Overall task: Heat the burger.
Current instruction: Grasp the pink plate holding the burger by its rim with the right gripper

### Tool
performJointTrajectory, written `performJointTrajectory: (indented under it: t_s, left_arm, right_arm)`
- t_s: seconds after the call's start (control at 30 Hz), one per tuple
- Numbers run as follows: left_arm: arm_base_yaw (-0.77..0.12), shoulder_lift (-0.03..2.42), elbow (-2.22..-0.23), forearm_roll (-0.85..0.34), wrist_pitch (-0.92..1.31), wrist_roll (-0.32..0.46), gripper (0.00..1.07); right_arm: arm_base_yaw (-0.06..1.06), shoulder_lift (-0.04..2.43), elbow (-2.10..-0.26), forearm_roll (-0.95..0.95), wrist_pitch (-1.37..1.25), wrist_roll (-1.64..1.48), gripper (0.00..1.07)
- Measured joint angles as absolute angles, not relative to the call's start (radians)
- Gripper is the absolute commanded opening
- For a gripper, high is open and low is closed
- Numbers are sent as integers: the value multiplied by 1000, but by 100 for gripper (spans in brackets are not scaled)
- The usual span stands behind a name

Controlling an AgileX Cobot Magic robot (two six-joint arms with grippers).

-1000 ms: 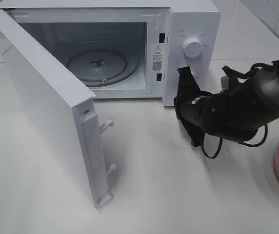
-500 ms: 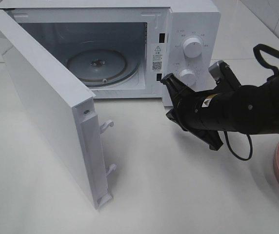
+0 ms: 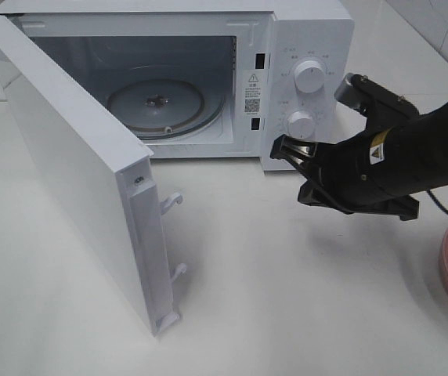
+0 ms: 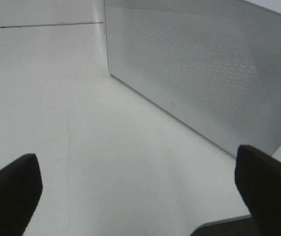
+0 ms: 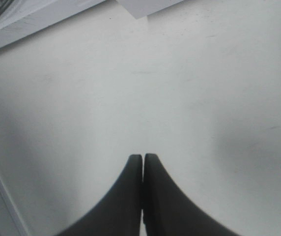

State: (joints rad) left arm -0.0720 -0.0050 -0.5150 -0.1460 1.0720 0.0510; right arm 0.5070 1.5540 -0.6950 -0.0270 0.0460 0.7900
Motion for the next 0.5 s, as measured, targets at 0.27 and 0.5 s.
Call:
performJointTrajectory:
  t_s: [0.27, 0.5]
  left_arm:
    - [-72, -5, -515, -146, 1072, 51, 100]
    - [-72, -5, -515, -146, 1072, 51, 100]
  right_arm:
    - [454, 1443, -695, -33, 303, 557, 1]
    - [388, 1379, -695, -33, 551, 306, 4]
